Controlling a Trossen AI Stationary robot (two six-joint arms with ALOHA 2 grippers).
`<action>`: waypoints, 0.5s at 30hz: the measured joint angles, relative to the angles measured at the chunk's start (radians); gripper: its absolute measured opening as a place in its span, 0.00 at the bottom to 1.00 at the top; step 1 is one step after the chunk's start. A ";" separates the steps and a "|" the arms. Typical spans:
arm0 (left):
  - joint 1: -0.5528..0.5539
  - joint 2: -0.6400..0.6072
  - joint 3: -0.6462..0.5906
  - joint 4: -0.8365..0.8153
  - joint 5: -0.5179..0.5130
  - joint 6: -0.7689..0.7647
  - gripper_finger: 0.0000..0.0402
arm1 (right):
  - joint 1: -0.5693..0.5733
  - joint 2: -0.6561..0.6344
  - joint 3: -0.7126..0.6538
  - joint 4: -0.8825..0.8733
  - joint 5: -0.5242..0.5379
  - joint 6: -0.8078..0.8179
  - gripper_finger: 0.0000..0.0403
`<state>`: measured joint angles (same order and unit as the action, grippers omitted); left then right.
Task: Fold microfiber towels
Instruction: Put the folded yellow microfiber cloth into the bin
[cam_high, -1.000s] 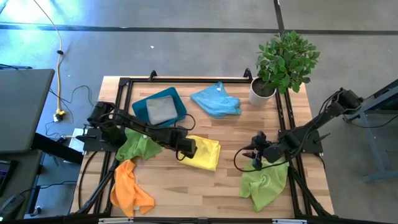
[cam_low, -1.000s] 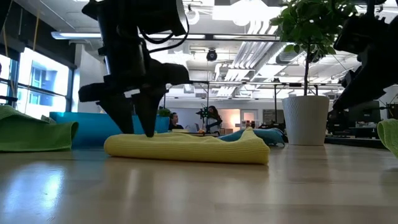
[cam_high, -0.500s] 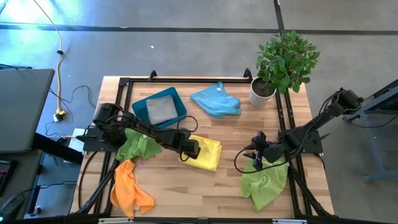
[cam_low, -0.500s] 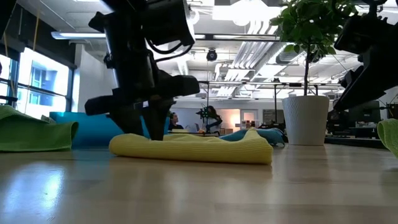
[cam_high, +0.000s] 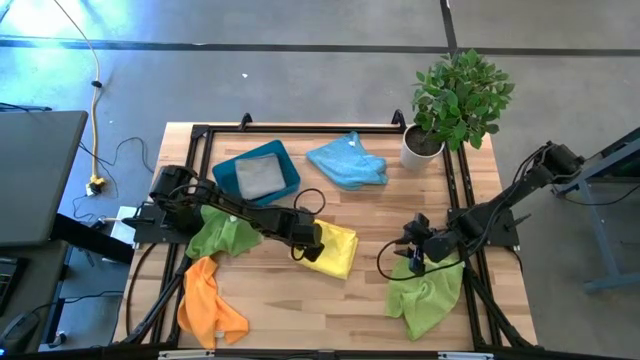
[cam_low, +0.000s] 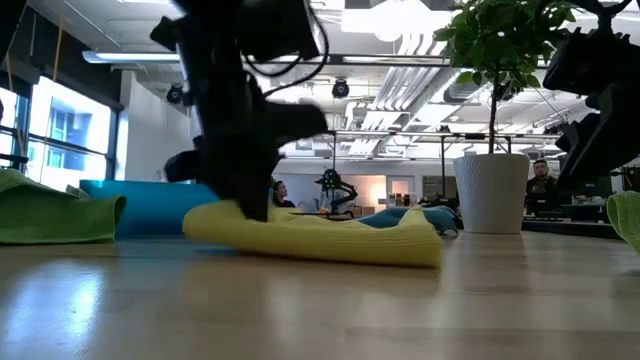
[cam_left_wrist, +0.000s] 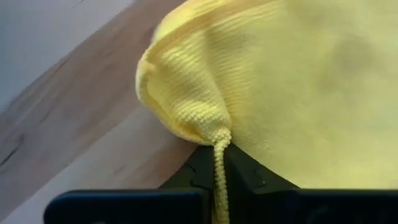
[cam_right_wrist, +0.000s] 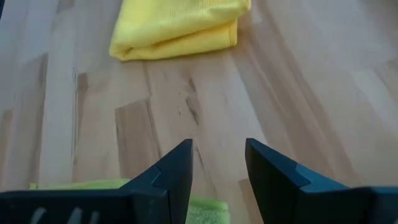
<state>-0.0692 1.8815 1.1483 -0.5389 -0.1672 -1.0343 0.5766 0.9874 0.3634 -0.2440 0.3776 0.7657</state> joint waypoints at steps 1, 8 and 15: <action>0.002 -0.001 0.015 -0.008 0.011 0.035 0.01 | 0.000 0.000 0.000 -0.003 -0.010 -0.001 0.35; 0.029 -0.003 0.166 -0.342 0.024 0.339 0.01 | 0.000 0.000 0.000 -0.005 -0.011 -0.129 0.35; 0.108 -0.003 0.305 -0.734 -0.182 0.661 0.01 | 0.000 0.000 0.000 -0.006 -0.011 -0.229 0.35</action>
<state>0.0384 1.8782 1.4529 -1.2734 -0.3493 -0.3737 0.5766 0.9874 0.3634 -0.2500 0.3662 0.5371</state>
